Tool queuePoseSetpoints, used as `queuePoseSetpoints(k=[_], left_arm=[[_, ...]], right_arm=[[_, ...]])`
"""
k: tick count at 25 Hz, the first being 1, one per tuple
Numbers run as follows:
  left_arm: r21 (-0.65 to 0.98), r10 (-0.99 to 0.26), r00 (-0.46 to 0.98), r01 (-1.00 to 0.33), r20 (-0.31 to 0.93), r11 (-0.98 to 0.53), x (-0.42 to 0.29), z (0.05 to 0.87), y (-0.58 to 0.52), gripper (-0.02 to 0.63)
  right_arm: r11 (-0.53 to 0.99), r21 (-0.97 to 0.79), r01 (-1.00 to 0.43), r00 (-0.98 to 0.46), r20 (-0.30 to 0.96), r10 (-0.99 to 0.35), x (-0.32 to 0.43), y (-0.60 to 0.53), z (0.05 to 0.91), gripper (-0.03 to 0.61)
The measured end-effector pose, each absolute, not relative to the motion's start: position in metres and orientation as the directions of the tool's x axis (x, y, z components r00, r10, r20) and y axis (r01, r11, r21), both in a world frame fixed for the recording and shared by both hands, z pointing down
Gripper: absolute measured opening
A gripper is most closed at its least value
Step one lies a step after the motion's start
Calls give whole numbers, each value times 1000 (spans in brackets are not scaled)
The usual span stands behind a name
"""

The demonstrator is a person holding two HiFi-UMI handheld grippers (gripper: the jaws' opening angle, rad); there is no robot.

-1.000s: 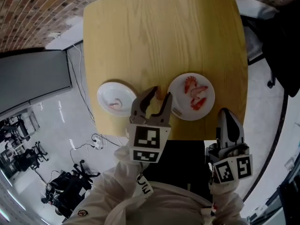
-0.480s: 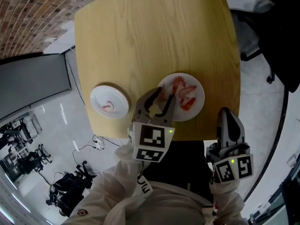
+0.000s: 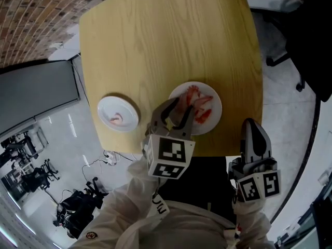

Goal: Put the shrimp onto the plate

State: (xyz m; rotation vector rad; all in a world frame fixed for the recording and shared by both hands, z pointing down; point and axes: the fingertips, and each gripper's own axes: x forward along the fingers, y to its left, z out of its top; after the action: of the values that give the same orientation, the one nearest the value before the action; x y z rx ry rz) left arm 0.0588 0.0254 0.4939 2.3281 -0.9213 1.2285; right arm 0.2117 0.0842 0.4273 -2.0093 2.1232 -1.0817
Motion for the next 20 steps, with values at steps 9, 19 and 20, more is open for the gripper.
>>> queuePoseSetpoints(k=[9, 19, 20], left_arm=[[-26, -394, 390, -683, 832, -730, 66, 494, 23, 164], [-20, -388, 389, -684, 836, -729, 68, 494, 26, 166], [-18, -388, 391, -684, 835, -729, 68, 494, 26, 166]], right_arm=[[-68, -499, -864, -176, 426, -887, 220, 82, 430, 25], [-64, -503, -862, -182, 425, -887, 221, 82, 431, 25], [-63, -503, -862, -183, 424, -887, 221, 82, 430, 25]])
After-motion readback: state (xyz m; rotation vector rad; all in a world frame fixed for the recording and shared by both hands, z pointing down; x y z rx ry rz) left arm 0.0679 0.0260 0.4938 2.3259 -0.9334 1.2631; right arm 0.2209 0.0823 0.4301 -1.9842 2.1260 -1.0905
